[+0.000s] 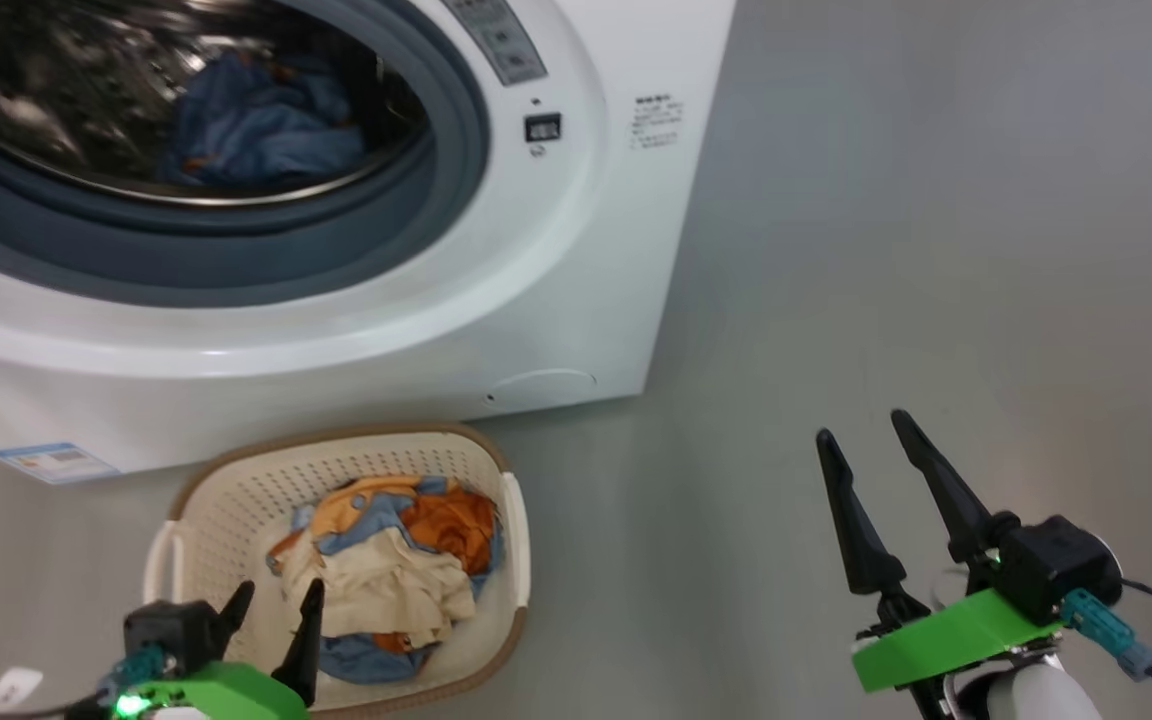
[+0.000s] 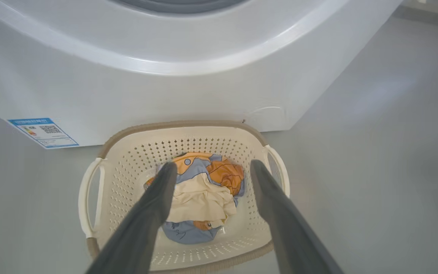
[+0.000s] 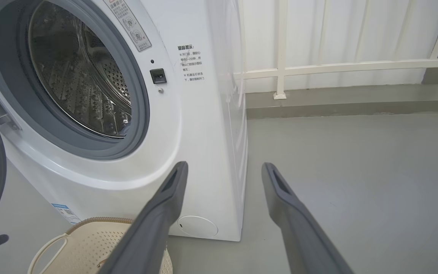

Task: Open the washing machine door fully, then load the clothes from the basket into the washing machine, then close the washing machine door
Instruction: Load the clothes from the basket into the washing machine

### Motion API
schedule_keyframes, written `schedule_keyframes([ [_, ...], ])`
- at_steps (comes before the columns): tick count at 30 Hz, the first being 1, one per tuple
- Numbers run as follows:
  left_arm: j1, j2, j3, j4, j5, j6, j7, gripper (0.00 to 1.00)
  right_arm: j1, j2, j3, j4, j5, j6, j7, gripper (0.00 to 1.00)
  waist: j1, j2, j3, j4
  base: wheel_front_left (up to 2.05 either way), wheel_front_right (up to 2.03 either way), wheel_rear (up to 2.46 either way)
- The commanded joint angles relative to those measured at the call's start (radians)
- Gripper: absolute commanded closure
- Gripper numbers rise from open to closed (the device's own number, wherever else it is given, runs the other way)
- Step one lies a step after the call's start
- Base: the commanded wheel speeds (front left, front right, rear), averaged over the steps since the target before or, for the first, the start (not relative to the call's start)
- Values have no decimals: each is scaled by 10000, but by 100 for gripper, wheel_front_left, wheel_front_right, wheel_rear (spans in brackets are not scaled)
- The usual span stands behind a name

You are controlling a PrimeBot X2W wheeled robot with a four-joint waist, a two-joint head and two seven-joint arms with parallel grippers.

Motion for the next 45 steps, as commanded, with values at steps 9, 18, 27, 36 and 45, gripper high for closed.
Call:
schedule_keyframes([
  [9,-1889,1213,6,2079,-693,-112,1268,0,-907,-21,651,-645,384,16,-48,0,0,0,2288,-1582,0,0,0],
  [18,-3673,2156,83,4091,-1474,-125,1634,0,-1483,-21,958,-1120,647,16,-48,0,0,0,4040,-2218,0,0,0],
  [27,-4993,2620,-304,5421,-1849,-127,1221,0,-1703,-20,1104,-1575,640,16,-48,0,0,0,5286,-2566,0,0,0],
  [36,-6255,3259,-890,6202,-2254,-128,1049,0,-1756,-20,1194,-1925,636,16,-48,0,0,0,6395,-2766,0,0,0],
  [45,-7282,3794,-1265,6597,-2780,-128,1095,0,-1667,-20,1326,-2084,573,16,-48,0,0,0,7233,-2952,0,0,0],
])
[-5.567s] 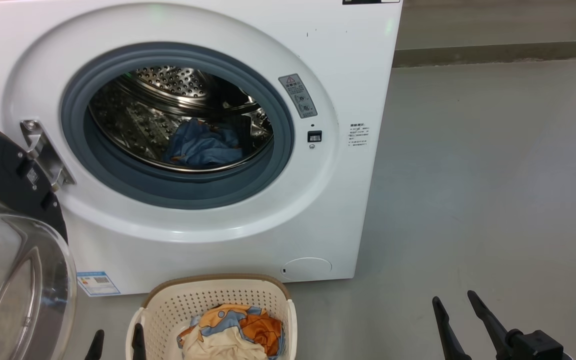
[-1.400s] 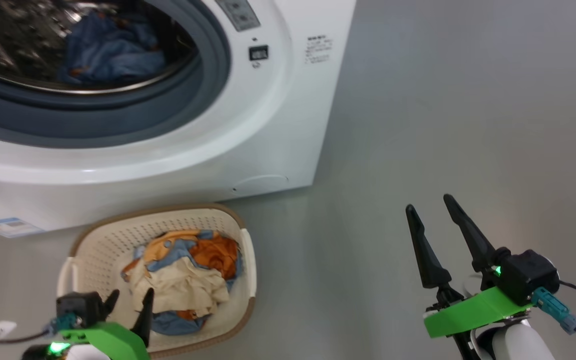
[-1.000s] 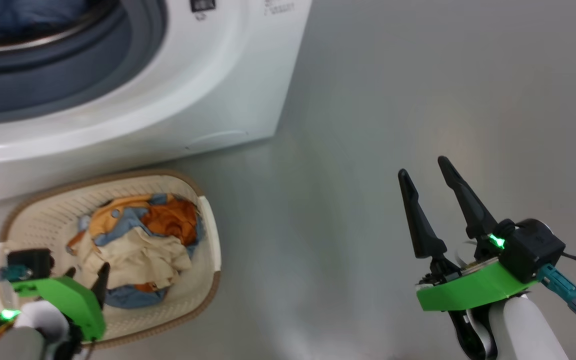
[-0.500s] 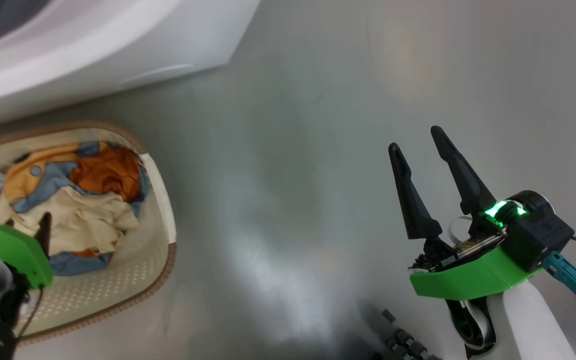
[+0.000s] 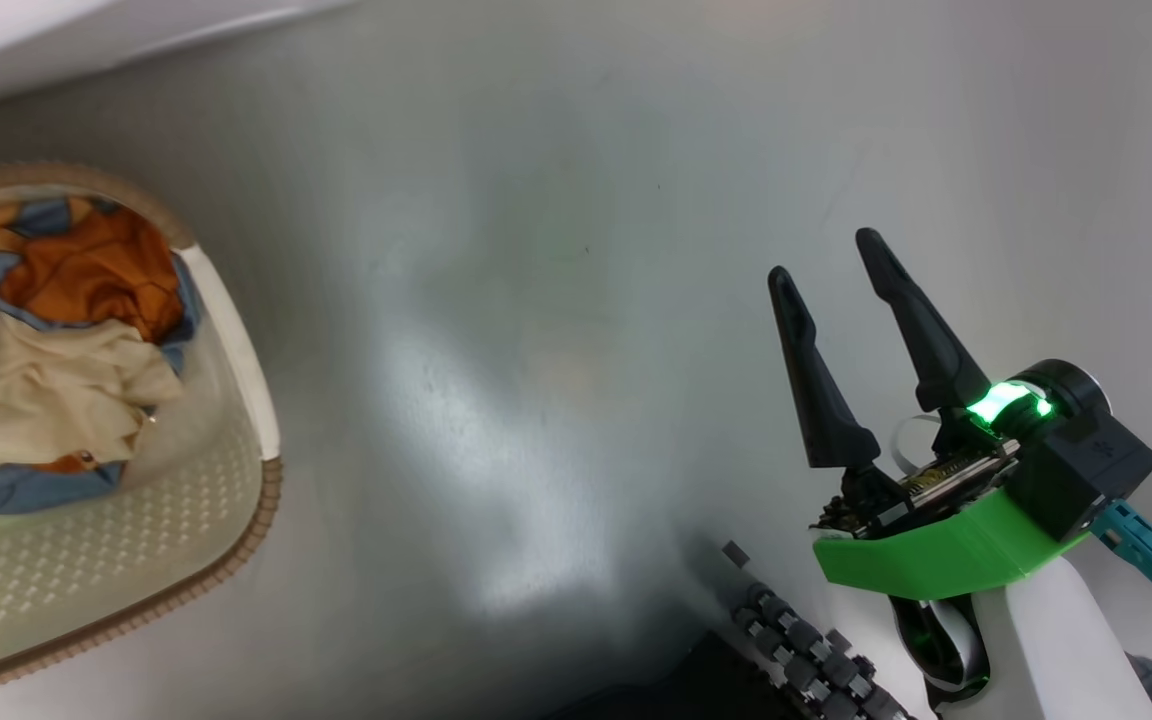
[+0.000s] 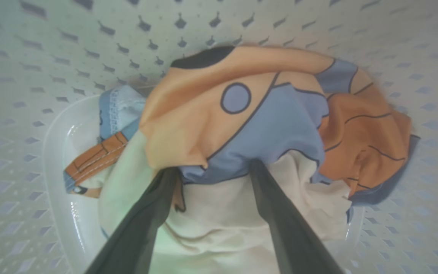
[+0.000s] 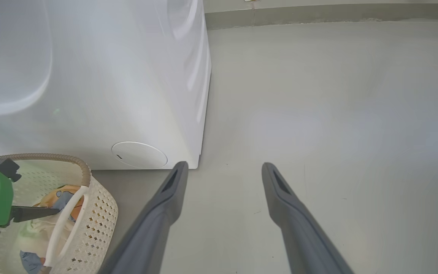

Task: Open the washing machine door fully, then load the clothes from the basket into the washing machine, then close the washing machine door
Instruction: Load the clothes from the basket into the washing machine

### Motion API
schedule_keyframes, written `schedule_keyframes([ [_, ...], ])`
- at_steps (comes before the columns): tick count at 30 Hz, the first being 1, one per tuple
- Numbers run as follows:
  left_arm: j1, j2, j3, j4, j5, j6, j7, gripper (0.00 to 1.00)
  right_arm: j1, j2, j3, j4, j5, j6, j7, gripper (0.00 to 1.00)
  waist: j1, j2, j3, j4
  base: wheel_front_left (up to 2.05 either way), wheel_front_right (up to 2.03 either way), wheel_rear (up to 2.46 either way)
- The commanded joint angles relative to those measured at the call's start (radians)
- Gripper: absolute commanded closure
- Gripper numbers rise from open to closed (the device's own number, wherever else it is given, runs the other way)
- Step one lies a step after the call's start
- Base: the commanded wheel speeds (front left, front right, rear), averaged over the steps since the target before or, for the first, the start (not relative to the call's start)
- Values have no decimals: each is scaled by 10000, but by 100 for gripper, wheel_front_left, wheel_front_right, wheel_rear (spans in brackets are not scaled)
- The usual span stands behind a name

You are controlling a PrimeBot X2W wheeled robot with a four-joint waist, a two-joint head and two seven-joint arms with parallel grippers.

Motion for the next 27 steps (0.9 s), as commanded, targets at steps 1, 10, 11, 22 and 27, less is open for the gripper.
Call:
schedule_keyframes([
  [1,28,455,86,45,-115,3,-24,0,285,-20,197,-265,-52,16,-48,0,0,0,400,-177,0,0,0],
  [10,-589,123,-496,716,-161,2,-159,0,965,-20,-264,-551,-521,16,-48,0,0,0,531,19,0,0,0],
  [11,-656,61,-558,801,-146,2,-187,0,1052,-20,-331,-587,-549,16,-48,0,0,0,542,42,0,0,0],
  [22,-1115,-162,-850,1435,-265,16,-941,100,852,-20,-318,-514,-448,16,-48,0,0,0,566,207,0,0,0],
  [27,-894,-273,-691,1510,-498,12,-1570,100,336,-20,-238,-255,-438,16,-48,0,0,0,259,417,0,0,0],
])
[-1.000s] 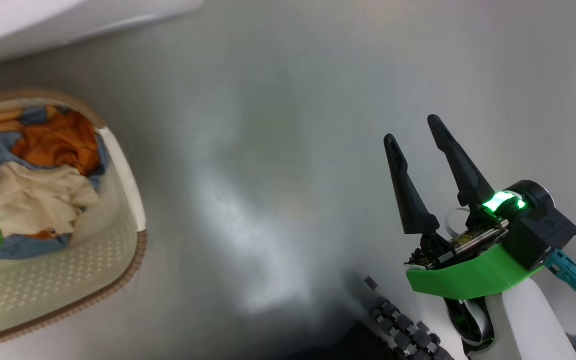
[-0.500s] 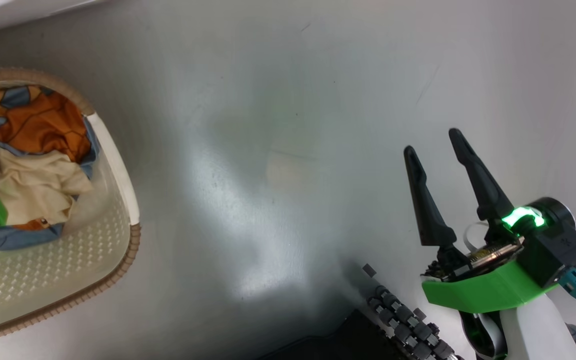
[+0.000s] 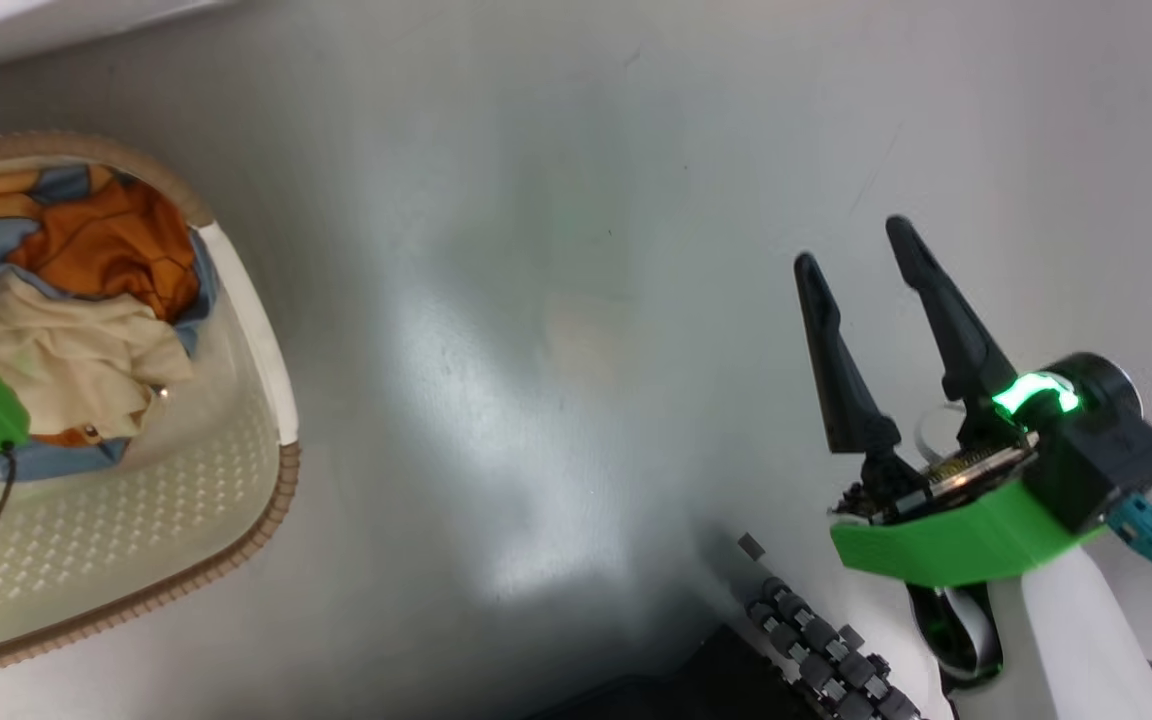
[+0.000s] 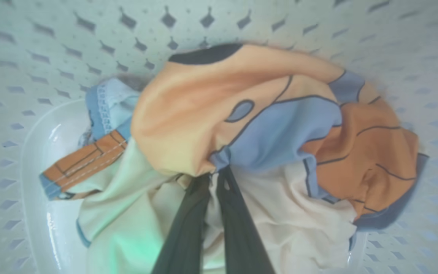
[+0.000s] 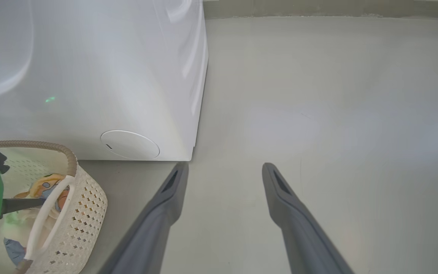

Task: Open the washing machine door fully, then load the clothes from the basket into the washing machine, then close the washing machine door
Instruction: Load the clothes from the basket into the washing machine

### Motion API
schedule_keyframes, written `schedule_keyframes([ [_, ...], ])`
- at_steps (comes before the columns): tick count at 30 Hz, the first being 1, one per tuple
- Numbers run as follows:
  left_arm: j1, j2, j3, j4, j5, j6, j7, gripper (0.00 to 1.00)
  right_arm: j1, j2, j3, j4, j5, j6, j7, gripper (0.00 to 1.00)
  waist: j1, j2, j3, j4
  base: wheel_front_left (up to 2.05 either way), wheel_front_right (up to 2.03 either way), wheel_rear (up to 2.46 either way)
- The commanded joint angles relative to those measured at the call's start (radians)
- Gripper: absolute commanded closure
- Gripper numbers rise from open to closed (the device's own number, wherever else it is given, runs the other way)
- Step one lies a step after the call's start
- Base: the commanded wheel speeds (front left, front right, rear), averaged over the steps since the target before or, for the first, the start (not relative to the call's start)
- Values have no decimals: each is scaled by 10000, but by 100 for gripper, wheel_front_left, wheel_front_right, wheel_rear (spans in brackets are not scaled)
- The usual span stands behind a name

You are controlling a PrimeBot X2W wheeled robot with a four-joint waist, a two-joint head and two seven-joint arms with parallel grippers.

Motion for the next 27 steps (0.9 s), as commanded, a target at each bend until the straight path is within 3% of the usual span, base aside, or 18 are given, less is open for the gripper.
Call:
schedule_keyframes([
  [1,397,285,223,8,-68,10,-222,100,271,-81,170,-61,-43,16,-46,0,0,-1,-351,276,0,0,0],
  [15,3039,-803,356,-1609,-910,4,-1186,100,323,-81,-478,847,-474,16,-46,0,0,-1,-3344,1813,0,0,0],
  [27,6412,-1764,1464,-4861,432,361,-1194,100,1475,-81,-803,1727,-628,16,-46,0,0,-1,-6684,2657,0,0,0],
])
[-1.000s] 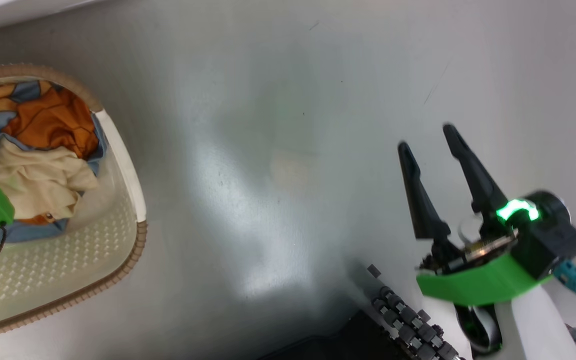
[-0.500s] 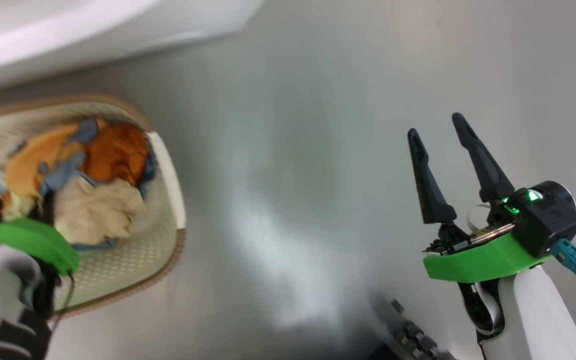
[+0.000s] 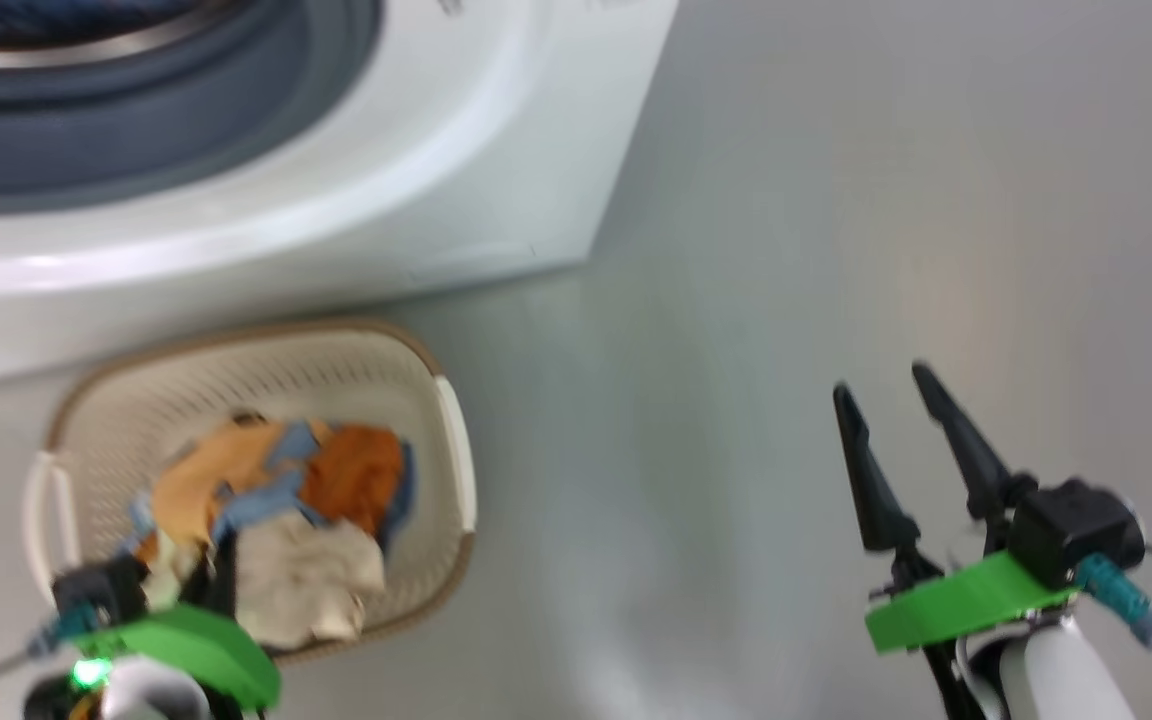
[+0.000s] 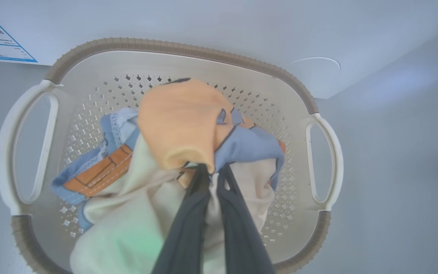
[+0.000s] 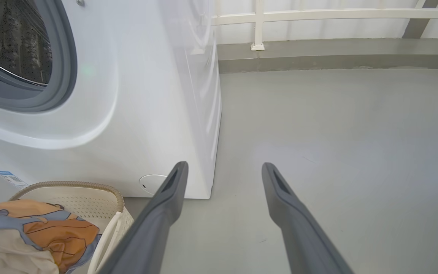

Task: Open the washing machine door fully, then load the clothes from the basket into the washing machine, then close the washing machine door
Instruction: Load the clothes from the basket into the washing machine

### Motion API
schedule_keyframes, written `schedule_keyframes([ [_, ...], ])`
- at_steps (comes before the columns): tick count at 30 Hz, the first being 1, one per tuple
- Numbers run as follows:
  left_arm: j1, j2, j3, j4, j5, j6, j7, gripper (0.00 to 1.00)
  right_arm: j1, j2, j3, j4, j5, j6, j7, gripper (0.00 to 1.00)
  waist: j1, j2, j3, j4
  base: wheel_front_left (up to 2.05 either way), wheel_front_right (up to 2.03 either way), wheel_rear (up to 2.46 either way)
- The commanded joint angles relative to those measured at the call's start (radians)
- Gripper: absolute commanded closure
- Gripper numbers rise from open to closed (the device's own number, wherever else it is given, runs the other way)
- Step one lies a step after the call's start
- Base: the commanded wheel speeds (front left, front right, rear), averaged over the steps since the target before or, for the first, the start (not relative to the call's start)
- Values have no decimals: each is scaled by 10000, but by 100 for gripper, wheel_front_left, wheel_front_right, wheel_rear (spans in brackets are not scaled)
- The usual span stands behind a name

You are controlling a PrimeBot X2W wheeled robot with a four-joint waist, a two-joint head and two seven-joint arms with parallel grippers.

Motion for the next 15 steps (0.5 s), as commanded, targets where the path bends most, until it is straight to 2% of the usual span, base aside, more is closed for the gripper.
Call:
schedule_keyframes([
  [1,570,170,415,-430,255,107,-134,100,400,-39,180,-104,-91,16,-48,0,0,0,-2261,937,0,0,0],
  [10,3228,-567,1206,-2830,1180,823,-135,100,1533,-153,193,465,-114,16,-48,0,0,0,-4605,1282,0,0,0],
  [15,4190,-801,1387,-4029,1761,1095,-135,100,1896,-374,162,549,73,16,-48,0,0,0,-5168,1439,0,0,0],
])
